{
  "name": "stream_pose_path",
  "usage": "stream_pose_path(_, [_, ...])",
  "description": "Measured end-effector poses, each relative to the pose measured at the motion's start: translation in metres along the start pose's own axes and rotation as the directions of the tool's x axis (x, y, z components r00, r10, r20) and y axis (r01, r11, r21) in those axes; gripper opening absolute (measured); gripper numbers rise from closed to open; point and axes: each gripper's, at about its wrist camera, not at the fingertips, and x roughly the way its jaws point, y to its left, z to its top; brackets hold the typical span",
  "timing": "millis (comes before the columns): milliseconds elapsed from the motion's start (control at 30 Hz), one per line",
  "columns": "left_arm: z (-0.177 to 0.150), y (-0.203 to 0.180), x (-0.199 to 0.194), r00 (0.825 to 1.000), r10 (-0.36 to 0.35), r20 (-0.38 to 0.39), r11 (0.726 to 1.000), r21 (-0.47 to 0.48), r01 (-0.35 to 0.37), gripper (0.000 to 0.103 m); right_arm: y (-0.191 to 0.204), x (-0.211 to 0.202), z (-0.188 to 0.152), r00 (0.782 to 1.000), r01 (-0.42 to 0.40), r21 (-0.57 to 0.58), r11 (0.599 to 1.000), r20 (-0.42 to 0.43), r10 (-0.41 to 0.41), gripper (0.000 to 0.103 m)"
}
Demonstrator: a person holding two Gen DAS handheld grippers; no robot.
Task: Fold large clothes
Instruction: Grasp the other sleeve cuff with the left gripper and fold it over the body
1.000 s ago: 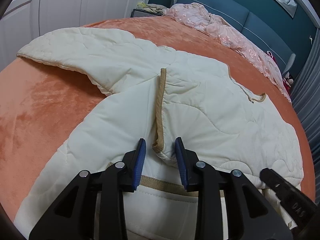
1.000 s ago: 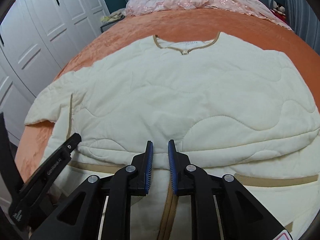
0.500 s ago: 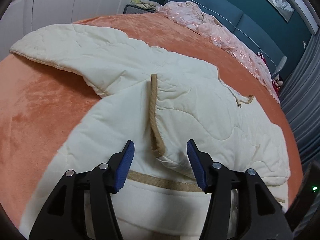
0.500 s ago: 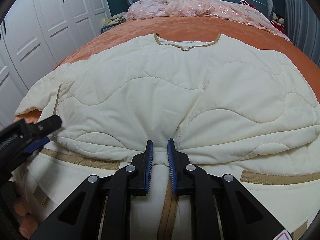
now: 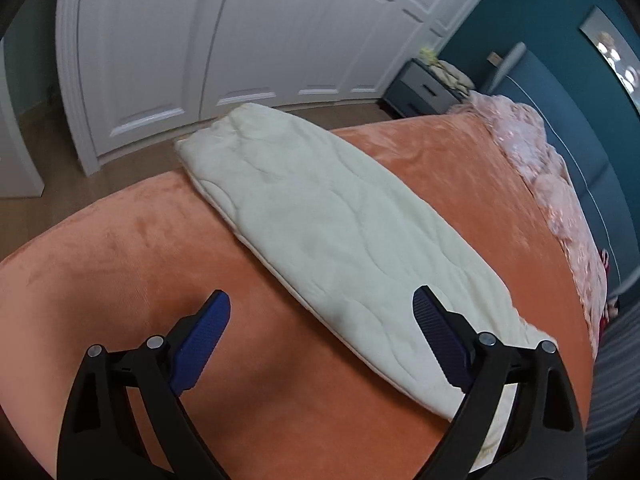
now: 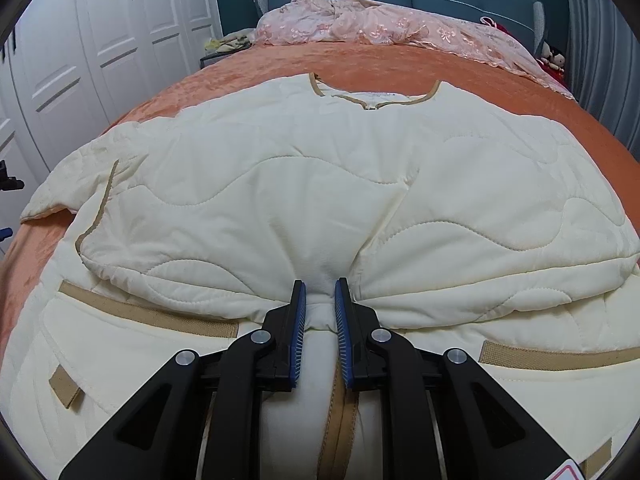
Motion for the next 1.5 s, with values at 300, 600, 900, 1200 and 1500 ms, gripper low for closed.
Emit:
stream_pose_path(300, [0.029,0.004,0.034,0.995,-0.079,-0.067,0.995,-0.07,0.075,0.007,0.005,0.001,0.0,1.0,0.02,-0.012,1.0,0.006,-0.02,0.014])
stream_pose_path(600, [-0.003,-0.17,-0.068,0.941,-0.338,0.009,0.885,0.343,0.315,0.006,0.004,0.001,0.001,1.0,0.003,0.006,1.0,0.01,-0.003,0.014])
stream_pose_path(900, [-0.204,-0.336,-0.103,0.827,-0.421,-0.374,0.61,0.558,0.563,0.017,-0.007,-0.052,-0.003,0.994,-0.005,0.08,0.997,0.112,-0.004,0.029])
stream_pose_path(1200, [-0.287,-0.302,-0.098,0.789,-0.433,-0.436,0.662,0.44,0.607,0.062,-0.065,-0.106,-0.024,0.993,-0.074,0.207,0.976,0.109,0.052,0.044])
stream_pose_path(1500, [-0.204,-0.211,-0.052,0.843,-0.421,-0.334,0.883,0.062,0.466,0.063,-0.127,-0.079,0.038,0.985,-0.162,0.449,0.879,0.123,0.119,0.058])
